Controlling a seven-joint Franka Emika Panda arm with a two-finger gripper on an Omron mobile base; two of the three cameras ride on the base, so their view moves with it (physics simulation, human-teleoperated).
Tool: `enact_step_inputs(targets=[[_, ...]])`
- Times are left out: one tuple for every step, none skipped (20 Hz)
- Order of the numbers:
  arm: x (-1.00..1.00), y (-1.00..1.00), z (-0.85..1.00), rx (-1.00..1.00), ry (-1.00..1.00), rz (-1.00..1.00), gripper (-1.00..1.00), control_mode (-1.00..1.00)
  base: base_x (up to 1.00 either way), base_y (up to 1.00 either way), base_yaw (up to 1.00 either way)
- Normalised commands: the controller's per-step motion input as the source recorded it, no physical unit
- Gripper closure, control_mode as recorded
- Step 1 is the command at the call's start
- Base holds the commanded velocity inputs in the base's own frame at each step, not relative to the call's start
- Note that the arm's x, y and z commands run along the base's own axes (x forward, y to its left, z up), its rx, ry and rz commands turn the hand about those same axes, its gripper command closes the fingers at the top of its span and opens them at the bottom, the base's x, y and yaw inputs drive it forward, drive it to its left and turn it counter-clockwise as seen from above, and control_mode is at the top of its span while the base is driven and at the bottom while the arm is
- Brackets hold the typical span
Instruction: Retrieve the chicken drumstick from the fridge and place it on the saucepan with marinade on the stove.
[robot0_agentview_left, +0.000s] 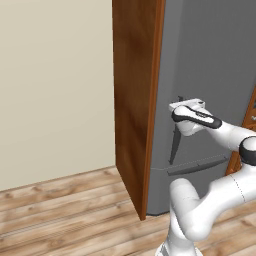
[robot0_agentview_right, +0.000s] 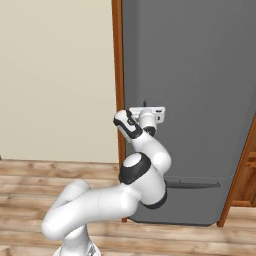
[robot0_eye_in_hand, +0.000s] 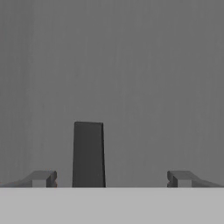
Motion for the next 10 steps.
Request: enact_step_inputs(targets=[[0.00,0.00,0.00,0.00,0.00,0.00,-1.00,-1.00,0.00,0.00,0.00],[0.00,0.00,0.00,0.00,0.00,0.00,-1.00,-1.00,0.00,0.00,0.00],[0.00,0.00,0.00,0.00,0.00,0.00,-1.00,-1.00,0.00,0.00,0.00],[0.00,0.00,0.00,0.00,0.00,0.00,-1.00,-1.00,0.00,0.00,0.00],[0.00,0.00,0.00,0.00,0.00,0.00,-1.00,-1.00,0.00,0.00,0.00],[0.00,0.00,0.00,0.00,0.00,0.00,-1.00,-1.00,0.00,0.00,0.00],[0.00,0.00,0.00,0.00,0.00,0.00,-1.00,-1.00,0.00,0.00,0.00],[0.00,0.00,0.00,0.00,0.00,0.00,-1.00,-1.00,0.00,0.00,0.00],[0.00,0.00,0.00,0.00,0.00,0.00,-1.00,-1.00,0.00,0.00,0.00],[0.00,0.00,0.00,0.00,0.00,0.00,1.00,-1.00,0.00,0.00,0.00]])
